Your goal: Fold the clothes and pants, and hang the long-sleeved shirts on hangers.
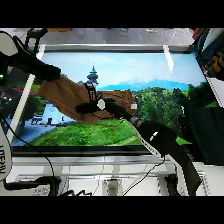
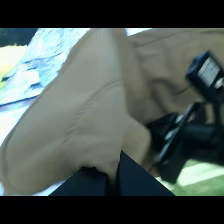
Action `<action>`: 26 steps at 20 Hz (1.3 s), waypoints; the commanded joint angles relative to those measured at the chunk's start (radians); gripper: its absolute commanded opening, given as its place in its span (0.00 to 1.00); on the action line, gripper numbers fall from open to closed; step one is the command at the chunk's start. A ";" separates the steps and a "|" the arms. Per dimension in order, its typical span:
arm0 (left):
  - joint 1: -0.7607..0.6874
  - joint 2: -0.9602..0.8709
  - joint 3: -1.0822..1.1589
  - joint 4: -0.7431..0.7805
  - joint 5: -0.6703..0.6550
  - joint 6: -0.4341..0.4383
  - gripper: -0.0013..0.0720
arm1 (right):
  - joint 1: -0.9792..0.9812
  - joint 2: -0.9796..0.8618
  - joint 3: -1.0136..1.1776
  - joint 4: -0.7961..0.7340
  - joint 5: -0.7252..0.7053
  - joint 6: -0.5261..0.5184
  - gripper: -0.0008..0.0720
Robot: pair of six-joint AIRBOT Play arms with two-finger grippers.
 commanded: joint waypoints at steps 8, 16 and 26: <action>-0.083 -0.163 -0.001 -0.427 0.103 0.000 0.03 | -0.307 0.138 0.027 -0.289 0.353 0.000 0.06; -0.369 -0.404 -0.001 -0.531 0.442 -0.001 0.03 | -0.714 0.397 0.027 -0.318 0.478 -0.008 0.06; -0.441 -0.473 0.000 -0.526 0.634 0.004 0.98 | -0.862 0.428 0.025 -0.401 0.649 -0.138 0.06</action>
